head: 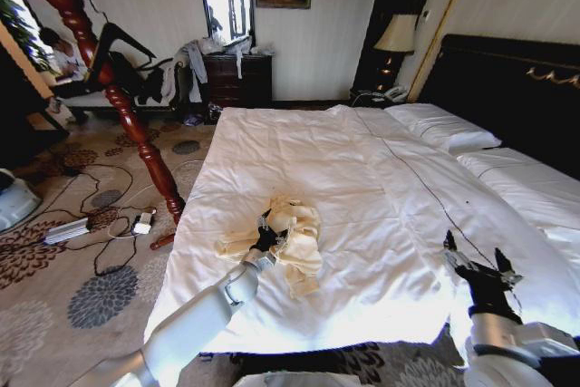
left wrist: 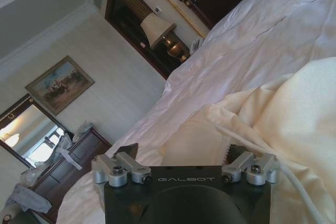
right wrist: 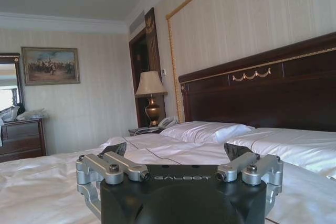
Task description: Pick up the clothes from the bed and hang them on the clothes hanger.
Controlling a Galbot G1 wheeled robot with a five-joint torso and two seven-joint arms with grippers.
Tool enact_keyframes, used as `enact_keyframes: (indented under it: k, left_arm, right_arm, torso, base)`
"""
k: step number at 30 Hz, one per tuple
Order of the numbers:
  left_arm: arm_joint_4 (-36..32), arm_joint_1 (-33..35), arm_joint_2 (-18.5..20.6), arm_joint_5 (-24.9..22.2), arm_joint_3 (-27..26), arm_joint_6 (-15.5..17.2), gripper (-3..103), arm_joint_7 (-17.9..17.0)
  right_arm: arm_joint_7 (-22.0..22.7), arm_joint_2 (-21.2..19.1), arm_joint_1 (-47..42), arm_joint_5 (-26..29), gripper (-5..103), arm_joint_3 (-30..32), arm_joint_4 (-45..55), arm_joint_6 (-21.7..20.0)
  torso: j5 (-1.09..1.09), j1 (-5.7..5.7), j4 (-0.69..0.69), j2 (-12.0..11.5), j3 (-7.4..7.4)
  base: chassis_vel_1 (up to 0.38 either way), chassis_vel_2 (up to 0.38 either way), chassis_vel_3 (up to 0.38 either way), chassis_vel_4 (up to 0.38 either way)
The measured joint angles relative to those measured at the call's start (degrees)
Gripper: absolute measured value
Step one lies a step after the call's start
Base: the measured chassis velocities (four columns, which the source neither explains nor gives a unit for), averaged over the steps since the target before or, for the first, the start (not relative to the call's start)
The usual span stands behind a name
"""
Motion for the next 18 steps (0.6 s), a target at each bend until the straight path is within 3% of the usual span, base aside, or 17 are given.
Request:
enact_keyframes:
  k: [4,6,9,18]
  left_arm:
    - [-0.82,0.70,0.63,-0.11,-0.67,-0.01,78,-0.03]
    - [-1.67,1.17,1.30,-0.41,-1.22,-0.02,67,-0.01]
    - [-2.34,1.63,1.87,-0.74,-1.86,-0.02,61,0.03]
    - [-3.64,3.97,2.81,-1.94,-4.53,-0.20,23,0.19]
  right_arm:
    - [0.02,-0.02,0.13,0.08,100,0.02,0.02,0.00]
    - [0.03,-0.04,0.23,0.09,100,-0.13,-0.07,-0.02]
    - [0.03,-0.09,0.39,0.09,100,-0.28,-0.18,-0.03]
    - [0.04,-0.61,0.87,0.19,100,-0.72,-0.47,-0.09]
  torso:
    - [0.00,0.00,0.01,0.00,0.00]
    - [0.00,0.00,0.01,0.00,0.00]
    - [0.00,0.00,0.01,0.00,0.00]
    - [0.00,0.00,0.00,0.01,0.00]
  base:
    - [0.000,0.000,0.000,0.000]
    - [0.000,0.000,0.000,0.000]
    - [0.000,0.000,0.000,0.000]
    - [0.000,0.000,0.000,0.000]
